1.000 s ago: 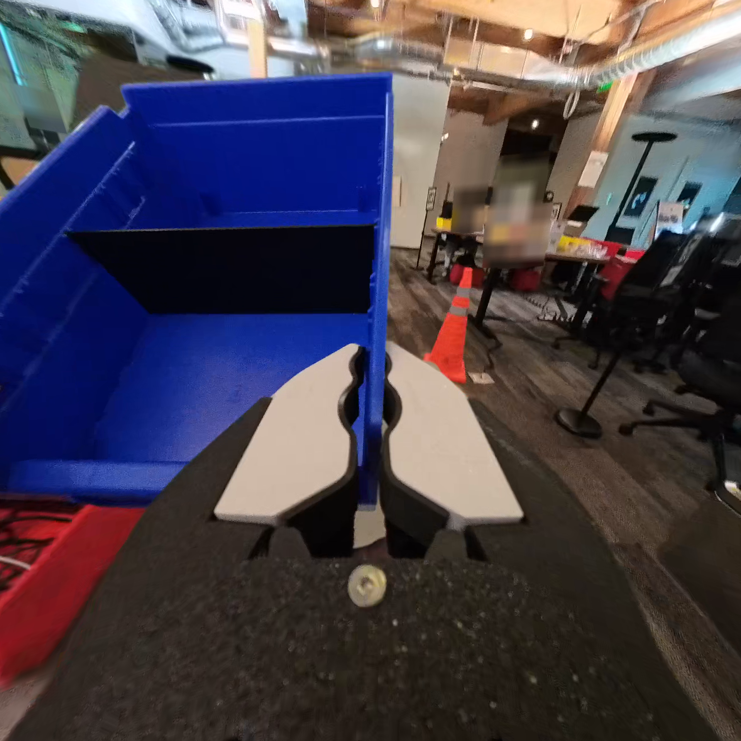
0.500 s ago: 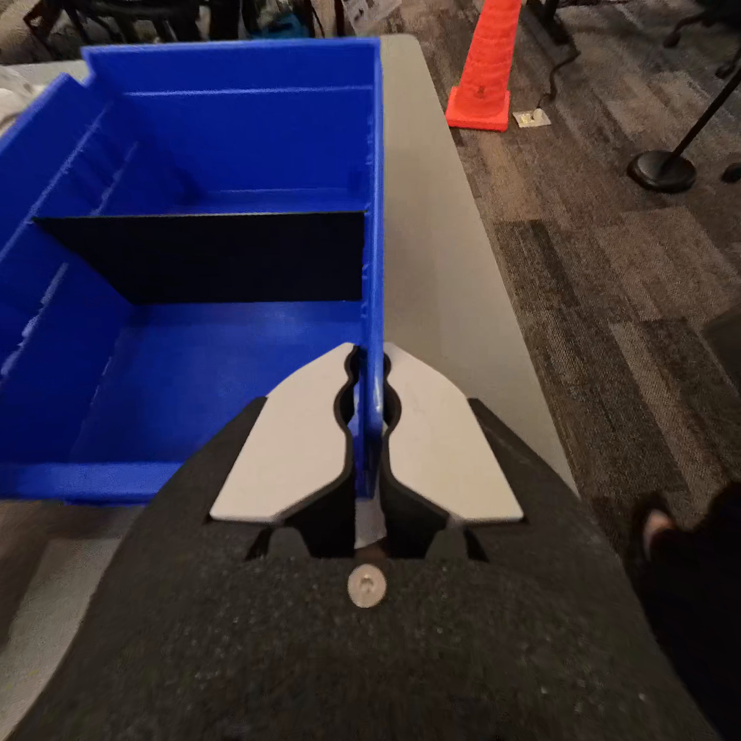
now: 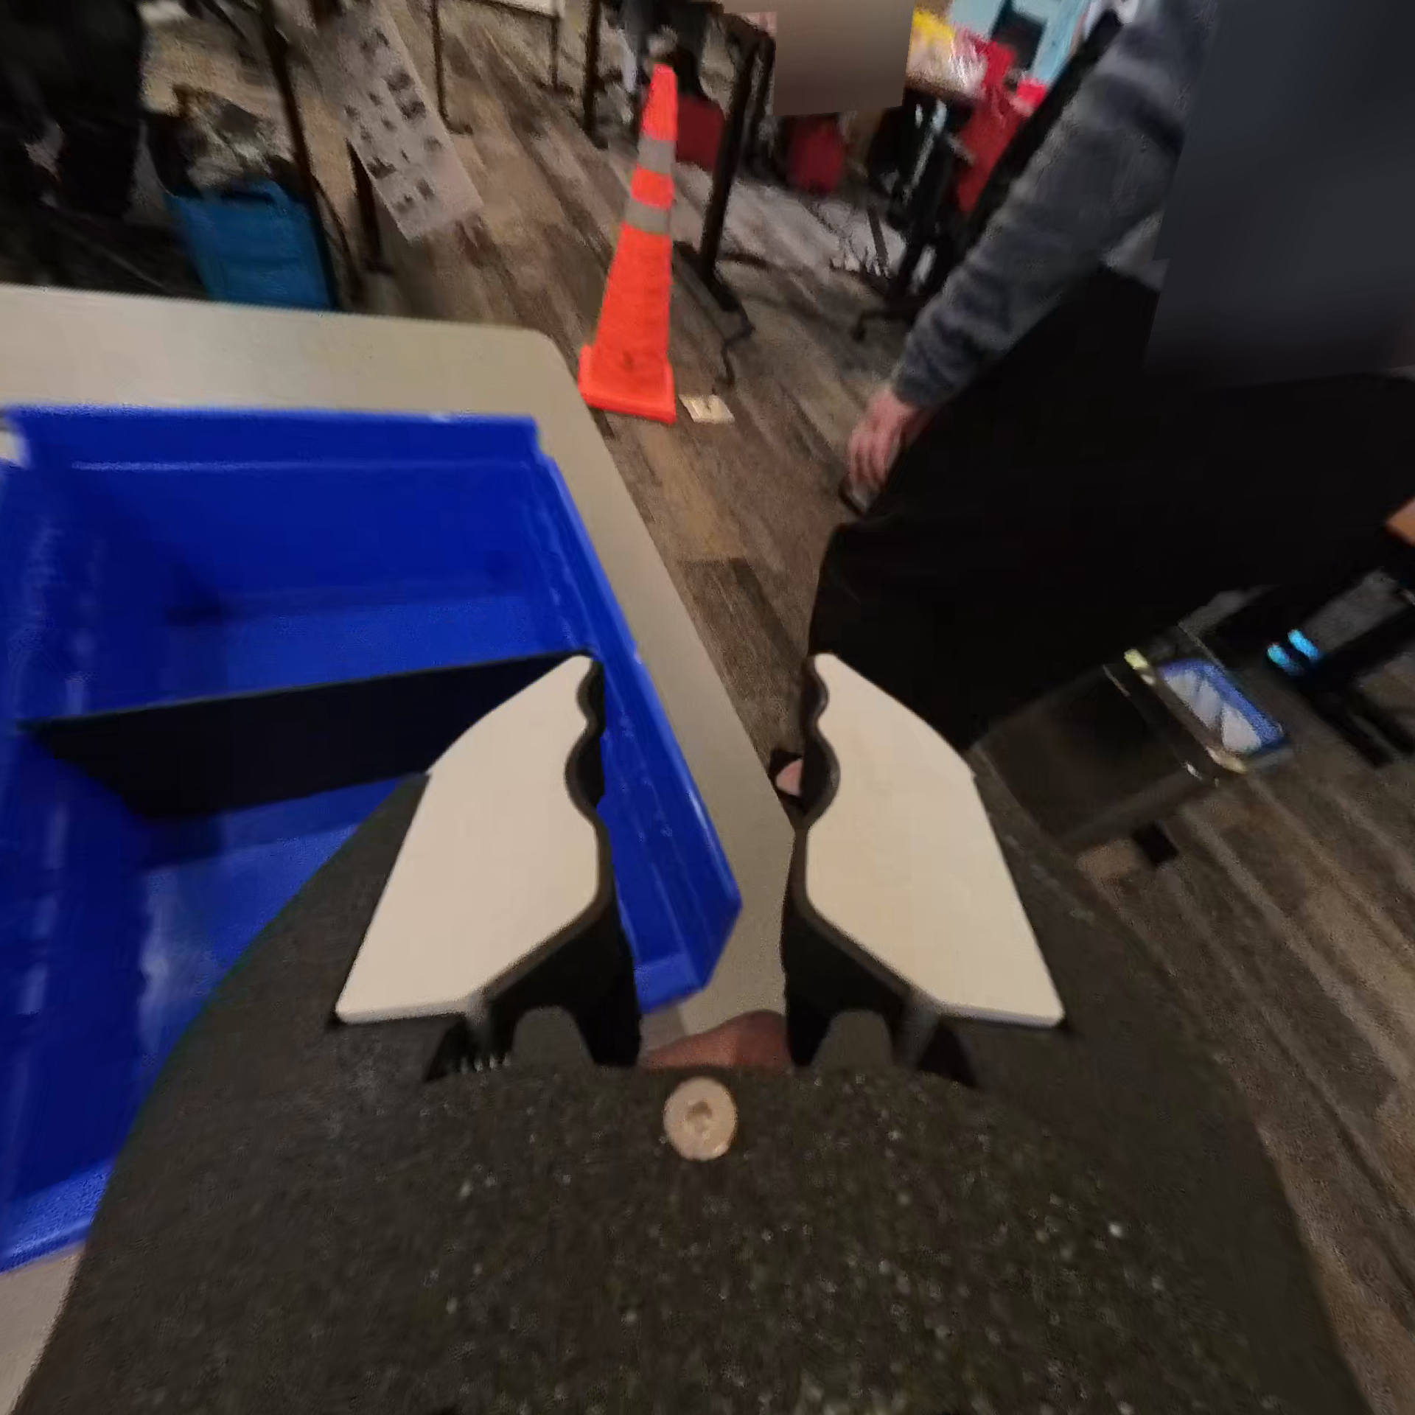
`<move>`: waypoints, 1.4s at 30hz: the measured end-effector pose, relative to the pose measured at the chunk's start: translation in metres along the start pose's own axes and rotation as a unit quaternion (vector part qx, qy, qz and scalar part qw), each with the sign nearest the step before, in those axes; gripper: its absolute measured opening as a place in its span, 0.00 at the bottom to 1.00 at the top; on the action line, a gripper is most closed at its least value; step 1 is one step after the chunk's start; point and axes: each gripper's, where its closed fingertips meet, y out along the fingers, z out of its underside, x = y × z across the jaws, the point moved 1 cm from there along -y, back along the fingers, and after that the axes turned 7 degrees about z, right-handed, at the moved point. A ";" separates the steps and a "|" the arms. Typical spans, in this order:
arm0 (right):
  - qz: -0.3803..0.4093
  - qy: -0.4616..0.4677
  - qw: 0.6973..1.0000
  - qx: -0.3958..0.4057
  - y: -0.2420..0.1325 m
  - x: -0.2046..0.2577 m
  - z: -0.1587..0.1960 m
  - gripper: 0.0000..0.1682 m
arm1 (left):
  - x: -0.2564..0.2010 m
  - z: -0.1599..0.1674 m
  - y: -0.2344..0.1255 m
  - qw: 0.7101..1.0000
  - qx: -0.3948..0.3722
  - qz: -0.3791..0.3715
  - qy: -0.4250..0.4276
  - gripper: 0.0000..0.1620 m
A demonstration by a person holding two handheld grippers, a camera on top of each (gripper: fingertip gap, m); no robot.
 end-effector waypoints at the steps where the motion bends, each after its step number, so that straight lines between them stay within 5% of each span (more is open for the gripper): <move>1: -0.029 -0.001 0.999 -0.035 -0.015 0.018 -0.023 0.28 | 0.028 0.000 -0.020 0.998 -0.003 -0.055 0.014 0.16; 5: -0.278 0.106 0.948 -0.115 -0.100 0.152 -0.079 0.30 | 0.112 0.022 -0.076 0.980 -0.001 -0.198 0.030 0.23; 9: -0.449 0.123 0.883 -0.052 -0.165 0.292 -0.049 0.34 | 0.144 0.069 -0.069 0.977 0.069 -0.201 -0.022 0.32; 12: -0.379 -0.024 0.924 0.041 -0.160 0.350 0.028 0.30 | 0.147 0.091 -0.051 0.980 0.092 -0.168 -0.061 0.29; 15: -0.344 -0.102 0.932 0.051 -0.158 0.377 0.072 0.21 | 0.152 0.098 -0.040 0.982 0.088 -0.149 -0.072 0.03; 17: -0.335 -0.043 0.939 0.059 -0.161 0.380 0.070 0.09 | 0.161 0.096 -0.038 0.982 0.077 -0.158 -0.062 0.03; 21: -0.288 -0.033 0.957 0.022 -0.173 0.382 0.051 0.04 | 0.169 0.087 -0.050 0.981 0.058 -0.180 -0.040 0.01; 31: -0.363 -0.055 0.929 -0.044 -0.256 0.517 0.006 0.05 | 0.277 0.088 -0.175 0.962 0.033 -0.267 -0.053 0.01; 36: -0.386 -0.083 0.919 -0.007 -0.266 0.568 0.024 0.05 | 0.312 0.119 -0.198 0.955 0.070 -0.281 -0.064 0.02; 42: -0.456 -0.145 0.876 -0.061 -0.285 0.577 0.037 0.14 | 0.321 0.133 -0.204 0.946 0.059 -0.280 -0.153 0.02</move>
